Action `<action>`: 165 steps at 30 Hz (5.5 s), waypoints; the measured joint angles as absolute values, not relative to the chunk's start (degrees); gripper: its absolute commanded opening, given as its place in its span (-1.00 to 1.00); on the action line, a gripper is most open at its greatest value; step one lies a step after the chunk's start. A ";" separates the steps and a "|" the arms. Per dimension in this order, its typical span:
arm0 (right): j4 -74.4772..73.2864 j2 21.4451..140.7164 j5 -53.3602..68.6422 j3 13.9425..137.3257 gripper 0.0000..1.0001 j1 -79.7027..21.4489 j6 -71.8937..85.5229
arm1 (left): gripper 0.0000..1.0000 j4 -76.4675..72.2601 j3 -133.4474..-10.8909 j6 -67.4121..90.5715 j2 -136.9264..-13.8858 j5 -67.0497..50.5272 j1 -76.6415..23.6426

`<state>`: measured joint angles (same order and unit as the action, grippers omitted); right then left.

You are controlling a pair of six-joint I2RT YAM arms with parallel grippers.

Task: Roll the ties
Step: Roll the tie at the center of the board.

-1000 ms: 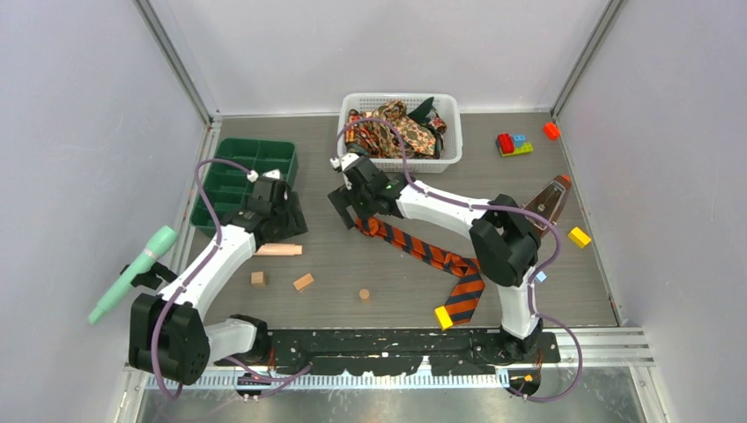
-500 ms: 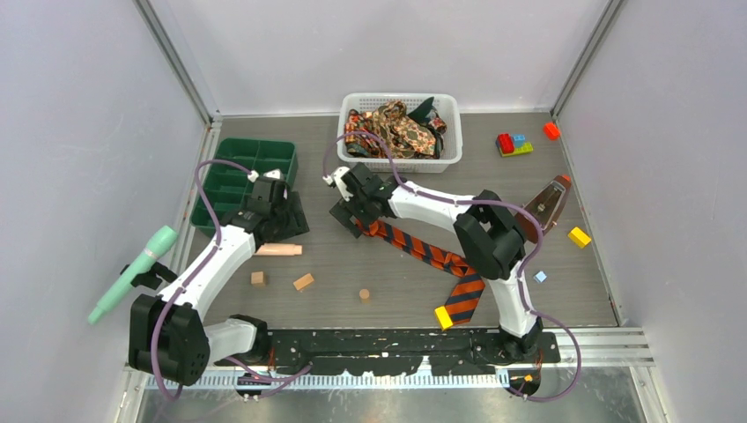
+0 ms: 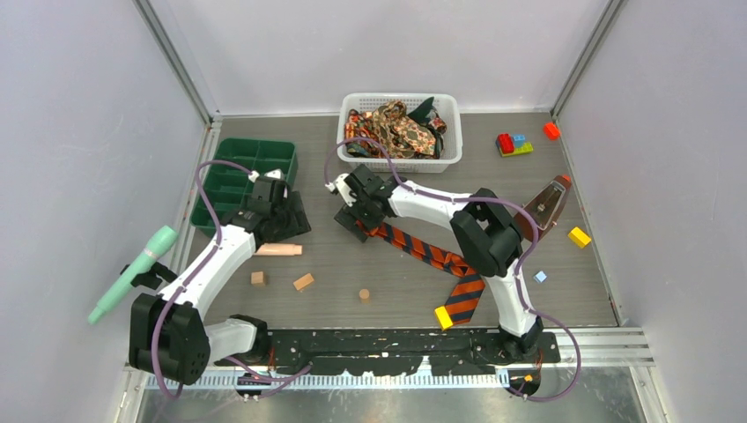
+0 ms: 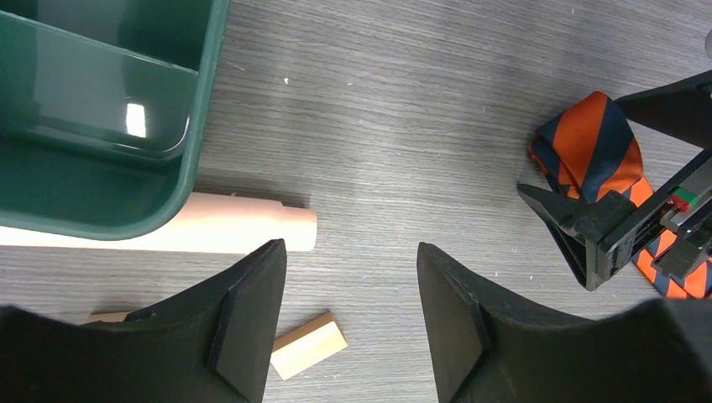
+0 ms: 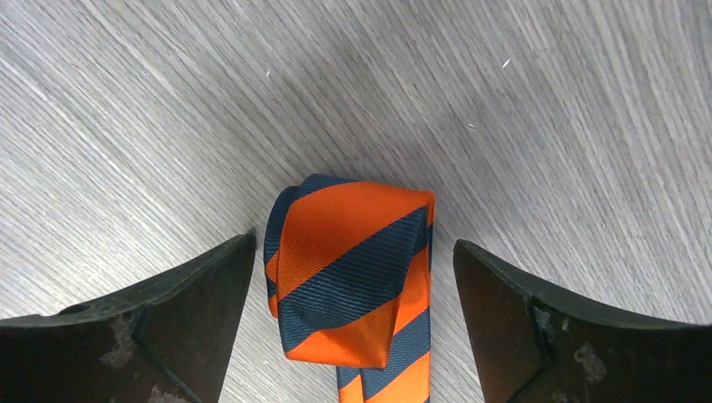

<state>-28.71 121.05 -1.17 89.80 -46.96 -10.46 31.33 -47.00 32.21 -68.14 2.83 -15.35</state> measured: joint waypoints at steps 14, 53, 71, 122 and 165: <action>-30.28 121.30 3.81 89.78 0.41 -44.82 -10.61 | 0.21 30.44 -47.00 32.56 -68.77 2.31 -15.35; -19.73 118.56 8.86 82.54 -0.04 -52.29 -13.67 | -0.10 28.51 -46.89 33.06 -65.36 1.08 -15.35; -19.79 114.89 13.06 78.30 0.94 -57.14 -11.03 | 0.13 31.57 -46.89 34.50 -65.41 4.27 -15.33; -10.85 84.75 -8.95 54.04 0.61 -52.34 60.12 | 0.66 26.09 -37.63 37.58 -50.57 7.64 -15.18; -7.97 99.09 -7.62 55.51 -0.50 -56.36 70.59 | 0.34 8.62 -28.58 38.19 -63.00 -16.97 -20.80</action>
<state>-7.97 99.09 -7.62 55.51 -56.36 70.59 8.62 -28.58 38.20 -63.00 -16.97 -20.80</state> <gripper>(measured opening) 0.252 0.654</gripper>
